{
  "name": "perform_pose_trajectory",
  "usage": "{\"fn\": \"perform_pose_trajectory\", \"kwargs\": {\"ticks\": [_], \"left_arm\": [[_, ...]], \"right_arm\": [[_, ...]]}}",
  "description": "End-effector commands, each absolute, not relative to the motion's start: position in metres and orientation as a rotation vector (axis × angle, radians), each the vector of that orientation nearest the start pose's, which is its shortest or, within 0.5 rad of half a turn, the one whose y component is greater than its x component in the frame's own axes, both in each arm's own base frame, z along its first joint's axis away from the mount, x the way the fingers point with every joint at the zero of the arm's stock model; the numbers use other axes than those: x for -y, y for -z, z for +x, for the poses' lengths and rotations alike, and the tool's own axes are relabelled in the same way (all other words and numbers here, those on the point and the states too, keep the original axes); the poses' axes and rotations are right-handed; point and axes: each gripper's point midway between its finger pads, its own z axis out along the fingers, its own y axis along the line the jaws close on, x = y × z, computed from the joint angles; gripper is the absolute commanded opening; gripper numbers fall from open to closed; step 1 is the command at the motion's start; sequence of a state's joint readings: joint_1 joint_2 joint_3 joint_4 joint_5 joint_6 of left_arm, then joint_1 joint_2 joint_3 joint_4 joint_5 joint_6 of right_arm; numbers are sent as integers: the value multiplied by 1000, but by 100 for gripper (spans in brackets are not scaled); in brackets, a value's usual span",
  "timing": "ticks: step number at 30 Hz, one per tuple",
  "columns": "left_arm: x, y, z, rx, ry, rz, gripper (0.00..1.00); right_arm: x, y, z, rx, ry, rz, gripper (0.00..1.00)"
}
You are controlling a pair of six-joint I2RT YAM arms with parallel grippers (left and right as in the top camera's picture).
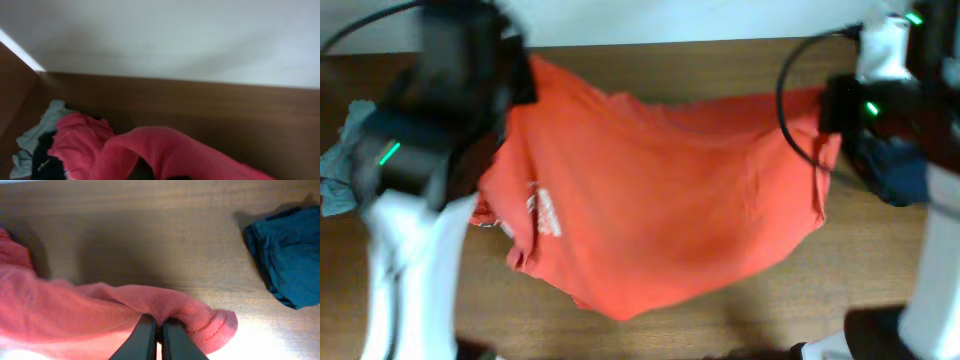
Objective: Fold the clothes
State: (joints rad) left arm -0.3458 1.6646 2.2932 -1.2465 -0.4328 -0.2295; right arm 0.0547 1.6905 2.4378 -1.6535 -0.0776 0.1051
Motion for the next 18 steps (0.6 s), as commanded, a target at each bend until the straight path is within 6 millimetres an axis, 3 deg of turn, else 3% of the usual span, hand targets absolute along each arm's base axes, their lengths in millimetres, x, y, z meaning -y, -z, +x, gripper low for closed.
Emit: {"fn": "perform_pose_trajectory", "kwargs": {"ticks": [1,10,13,14,15,16,17,18], "left_arm": [[72,-396,437,-2184,-218,-137,1],[105,-309,532,-2216,-236,-129,1],[113,-280,556,-2221,-238,-128,1],[117,-262,567,-2230,-244,-125,2],[119,-251,573,-2233,-245,-124,12],[123,-231,584,-2244,-251,-120,61],[124,-223,588,-2249,-254,-119,87],[125,-217,590,-2255,-257,-116,99]], "right_arm": [[-25,-360,378,-2553,-119,60,4],[-15,-264,472,-2669,-103,108,4],[-11,-235,498,-2677,-101,119,4],[-11,-217,515,-2677,-100,120,4],[-11,-205,525,-2673,-99,120,4],[-11,-187,542,-2664,-100,120,52],[-11,-178,548,-2662,-100,119,91],[-11,-171,553,-2661,-103,118,99]]}}
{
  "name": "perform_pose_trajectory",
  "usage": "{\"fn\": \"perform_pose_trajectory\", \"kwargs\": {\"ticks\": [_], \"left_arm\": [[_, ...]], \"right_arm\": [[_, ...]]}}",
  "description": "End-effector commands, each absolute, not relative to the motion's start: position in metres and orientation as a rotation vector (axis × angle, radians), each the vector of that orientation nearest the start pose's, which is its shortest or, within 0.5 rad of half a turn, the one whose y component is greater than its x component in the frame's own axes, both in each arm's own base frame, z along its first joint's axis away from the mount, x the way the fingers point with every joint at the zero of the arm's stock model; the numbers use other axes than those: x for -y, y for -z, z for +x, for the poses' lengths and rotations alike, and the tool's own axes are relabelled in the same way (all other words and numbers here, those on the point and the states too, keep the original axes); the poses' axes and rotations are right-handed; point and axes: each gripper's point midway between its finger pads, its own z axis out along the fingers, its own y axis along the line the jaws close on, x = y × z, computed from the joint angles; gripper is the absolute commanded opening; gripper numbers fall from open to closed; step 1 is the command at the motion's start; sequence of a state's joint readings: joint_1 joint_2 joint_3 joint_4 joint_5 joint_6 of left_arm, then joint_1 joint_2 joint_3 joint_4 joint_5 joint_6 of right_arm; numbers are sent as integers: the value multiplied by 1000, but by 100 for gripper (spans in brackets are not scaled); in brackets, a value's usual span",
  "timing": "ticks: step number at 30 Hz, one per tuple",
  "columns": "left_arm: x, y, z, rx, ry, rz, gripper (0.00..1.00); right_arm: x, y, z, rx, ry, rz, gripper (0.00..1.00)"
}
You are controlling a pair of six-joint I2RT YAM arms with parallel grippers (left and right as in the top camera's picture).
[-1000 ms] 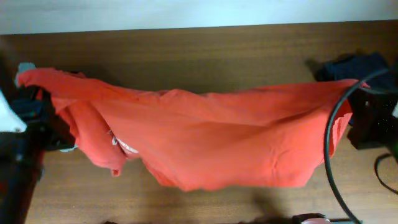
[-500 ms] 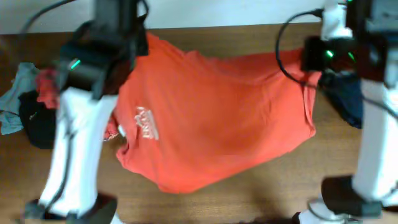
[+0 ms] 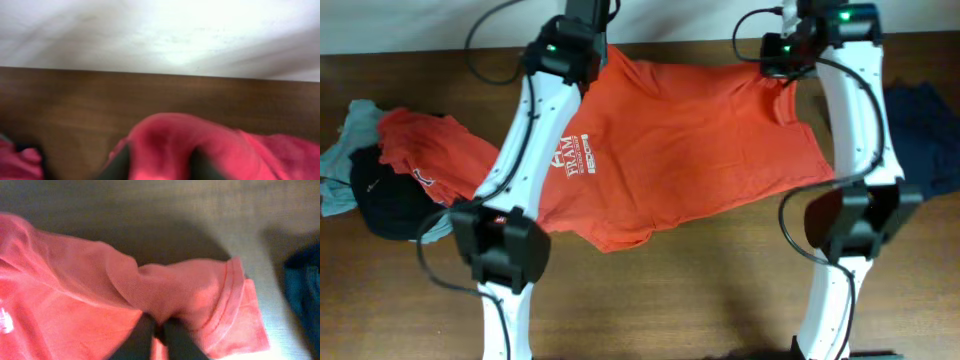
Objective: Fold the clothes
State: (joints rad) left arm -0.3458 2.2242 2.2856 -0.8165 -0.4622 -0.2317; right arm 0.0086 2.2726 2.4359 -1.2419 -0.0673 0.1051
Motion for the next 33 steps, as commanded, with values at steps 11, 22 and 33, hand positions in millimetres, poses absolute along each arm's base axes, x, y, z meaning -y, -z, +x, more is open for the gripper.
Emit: {"fn": "perform_pose_trajectory", "kwargs": {"ticks": [11,22,33], "left_arm": [[129,-230,547,-2402,-206,32,99],[124,-244,466,-2631,-107,70,99],[115,-243,376,-2892,-162,86,97]], "right_arm": [[-17,-212,527,-2653,-155,117,99],[-6,-249,449,-2787,-177,170,99],[-6,-278,385,-2848,-221,202,99]]}}
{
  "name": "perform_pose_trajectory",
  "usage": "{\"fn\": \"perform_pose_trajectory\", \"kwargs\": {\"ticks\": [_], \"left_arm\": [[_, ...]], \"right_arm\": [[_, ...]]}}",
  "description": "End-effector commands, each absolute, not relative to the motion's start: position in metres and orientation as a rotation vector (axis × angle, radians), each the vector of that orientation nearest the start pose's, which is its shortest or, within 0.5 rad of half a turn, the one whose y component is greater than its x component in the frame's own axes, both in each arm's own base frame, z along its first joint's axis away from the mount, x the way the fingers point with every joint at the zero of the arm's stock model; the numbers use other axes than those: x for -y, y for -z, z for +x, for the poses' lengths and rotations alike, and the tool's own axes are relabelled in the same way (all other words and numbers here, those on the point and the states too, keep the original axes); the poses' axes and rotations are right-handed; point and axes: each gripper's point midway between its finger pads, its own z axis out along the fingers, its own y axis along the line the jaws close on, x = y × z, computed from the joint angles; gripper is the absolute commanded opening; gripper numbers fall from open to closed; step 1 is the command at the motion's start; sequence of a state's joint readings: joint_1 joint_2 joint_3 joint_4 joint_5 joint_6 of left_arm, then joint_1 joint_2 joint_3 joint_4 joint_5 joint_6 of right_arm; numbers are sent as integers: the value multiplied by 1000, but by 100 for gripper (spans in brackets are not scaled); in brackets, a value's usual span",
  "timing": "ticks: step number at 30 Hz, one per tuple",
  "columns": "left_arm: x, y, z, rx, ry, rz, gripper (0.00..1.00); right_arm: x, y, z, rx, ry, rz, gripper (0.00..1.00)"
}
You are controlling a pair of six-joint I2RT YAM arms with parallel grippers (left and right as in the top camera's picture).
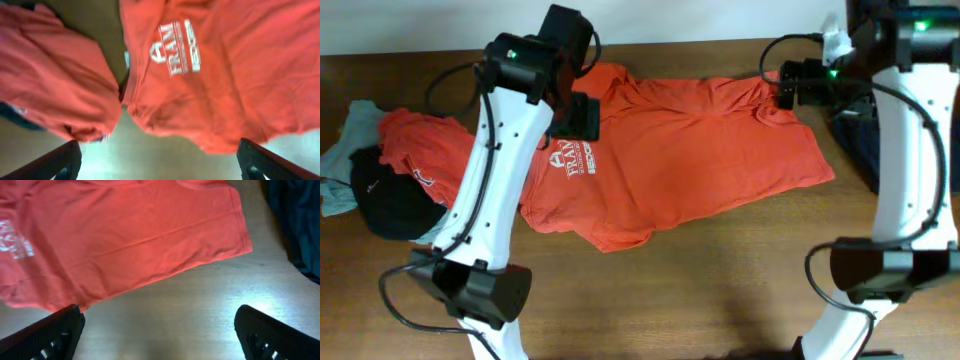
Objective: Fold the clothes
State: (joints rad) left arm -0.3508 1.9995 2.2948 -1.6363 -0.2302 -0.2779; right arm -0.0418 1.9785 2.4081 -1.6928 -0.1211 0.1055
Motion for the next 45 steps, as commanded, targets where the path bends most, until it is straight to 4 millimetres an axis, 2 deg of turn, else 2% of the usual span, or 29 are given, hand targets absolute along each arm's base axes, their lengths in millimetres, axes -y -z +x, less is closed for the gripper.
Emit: {"fn": "perform_pose_trajectory", "kwargs": {"ticks": [1,6,11,12,13,18,21,25,29,37,40,41,43,44,45], "left_arm": [[119,-239,372,-2912,-157,105,95],[144,-202,352,-3009,-171,227,94],[164,-142,329,-3106,-204,347,89],[166,-129,323,-3128,-206,364,89],[166,-119,318,-3148,-209,374,84],[156,-72,292,-3241,-255,399,81],[162,-46,276,-3297,-155,397,78],[162,-27,266,-3320,-115,394,73],[160,-18,261,-3330,-117,394,58],[166,-1,272,-3261,-62,387,40],[167,9,273,-3236,-44,385,39],[167,12,272,-3235,-43,385,35],[163,12,266,-3257,-59,387,7],[161,11,262,-3274,-73,388,1],[159,9,260,-3283,-79,389,1]], "right_arm": [[-4,-274,383,-2863,-220,211,99],[14,-235,370,-2994,-154,281,99],[24,-206,370,-3043,-144,295,95],[23,-203,370,-3046,-147,285,95],[23,-201,371,-3048,-147,285,95],[24,-200,378,-3022,-144,263,95],[25,-199,385,-2998,-136,234,94],[25,-191,388,-2997,-135,223,91],[25,-182,387,-3017,-137,214,91],[25,-180,390,-3012,-140,214,90],[25,-180,390,-3011,-141,214,91],[25,-180,391,-3010,-141,213,91],[25,-180,392,-3006,-140,212,91],[25,-180,392,-3006,-140,212,91],[25,-180,392,-3006,-140,212,91]]}}
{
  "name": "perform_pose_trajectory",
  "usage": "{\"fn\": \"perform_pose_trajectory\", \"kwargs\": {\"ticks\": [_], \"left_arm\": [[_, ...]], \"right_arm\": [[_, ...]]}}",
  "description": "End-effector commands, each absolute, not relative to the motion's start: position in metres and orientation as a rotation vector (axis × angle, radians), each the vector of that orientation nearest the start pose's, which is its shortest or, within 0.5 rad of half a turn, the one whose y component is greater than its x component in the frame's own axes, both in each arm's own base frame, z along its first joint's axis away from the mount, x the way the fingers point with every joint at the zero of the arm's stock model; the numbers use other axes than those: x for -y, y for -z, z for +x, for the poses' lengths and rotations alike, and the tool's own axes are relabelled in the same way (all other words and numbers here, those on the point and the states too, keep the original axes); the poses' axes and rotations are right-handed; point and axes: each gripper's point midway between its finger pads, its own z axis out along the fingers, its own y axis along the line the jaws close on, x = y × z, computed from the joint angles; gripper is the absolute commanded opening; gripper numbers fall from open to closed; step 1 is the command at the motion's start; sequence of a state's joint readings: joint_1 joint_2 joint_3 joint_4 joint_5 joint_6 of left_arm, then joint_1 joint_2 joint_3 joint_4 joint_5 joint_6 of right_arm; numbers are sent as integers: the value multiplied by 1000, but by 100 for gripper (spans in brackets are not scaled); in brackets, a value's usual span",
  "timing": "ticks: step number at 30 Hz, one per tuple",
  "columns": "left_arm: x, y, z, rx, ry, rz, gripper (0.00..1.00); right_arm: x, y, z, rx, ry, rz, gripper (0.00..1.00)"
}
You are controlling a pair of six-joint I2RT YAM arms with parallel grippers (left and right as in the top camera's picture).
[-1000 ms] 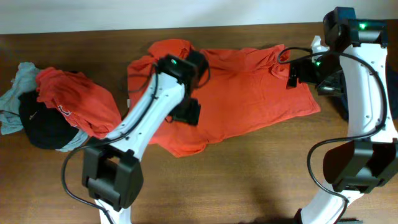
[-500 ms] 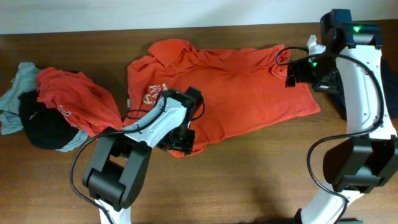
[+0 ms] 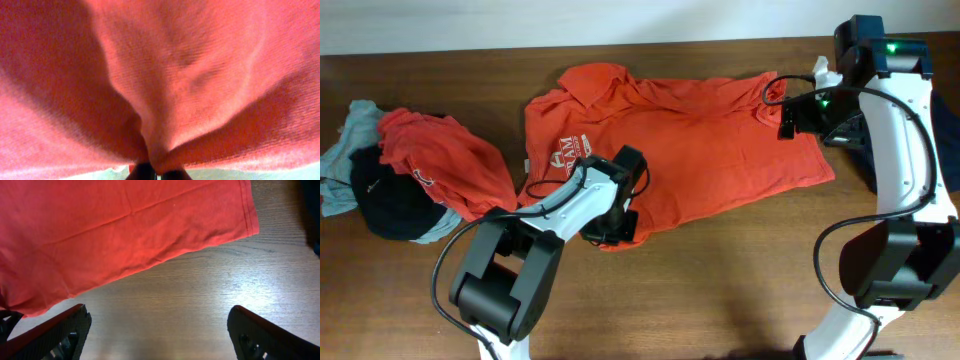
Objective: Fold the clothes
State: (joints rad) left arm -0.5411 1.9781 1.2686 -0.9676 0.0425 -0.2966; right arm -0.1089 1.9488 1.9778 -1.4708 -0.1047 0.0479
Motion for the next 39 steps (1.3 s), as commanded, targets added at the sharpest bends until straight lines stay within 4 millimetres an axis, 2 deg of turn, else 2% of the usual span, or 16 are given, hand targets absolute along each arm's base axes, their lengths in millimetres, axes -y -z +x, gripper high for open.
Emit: {"fn": "perform_pose_trajectory", "kwargs": {"ticks": [1,4,7,10,12,15,18,22,23,24,29,35,39], "left_arm": [[157,4,258,-3289,-83,385,1],[155,-16,255,-3272,-70,362,1],[152,-54,248,-3227,-33,291,1],[138,-90,224,-3238,-41,201,1],[128,-100,209,-3278,-78,162,3],[126,-102,205,-3291,-94,163,8],[132,-99,222,-3217,-66,163,8],[143,-98,243,-3132,3,158,5],[143,-98,250,-3102,-10,156,5],[142,-99,252,-3090,-21,154,4],[128,-99,269,-3043,-55,78,4],[117,-100,279,-3029,-47,8,4],[116,-100,281,-3023,-42,0,4]], "right_arm": [[25,-180,392,-3005,-140,212,91],[25,-180,393,-2999,-140,211,91],[25,-180,396,-2989,-139,210,91],[25,-181,399,-2976,-144,207,91],[25,-181,399,-2975,-144,208,91],[23,-180,394,-2997,-160,211,91],[21,-175,383,-3045,-168,219,90],[22,-150,364,-3140,-177,253,89],[26,-133,353,-3186,-182,342,88],[26,-130,351,-3192,-182,357,87],[43,-91,327,-3238,-184,643,82],[55,-59,314,-3217,-181,842,76],[56,-41,313,-3200,-180,847,70]]}}
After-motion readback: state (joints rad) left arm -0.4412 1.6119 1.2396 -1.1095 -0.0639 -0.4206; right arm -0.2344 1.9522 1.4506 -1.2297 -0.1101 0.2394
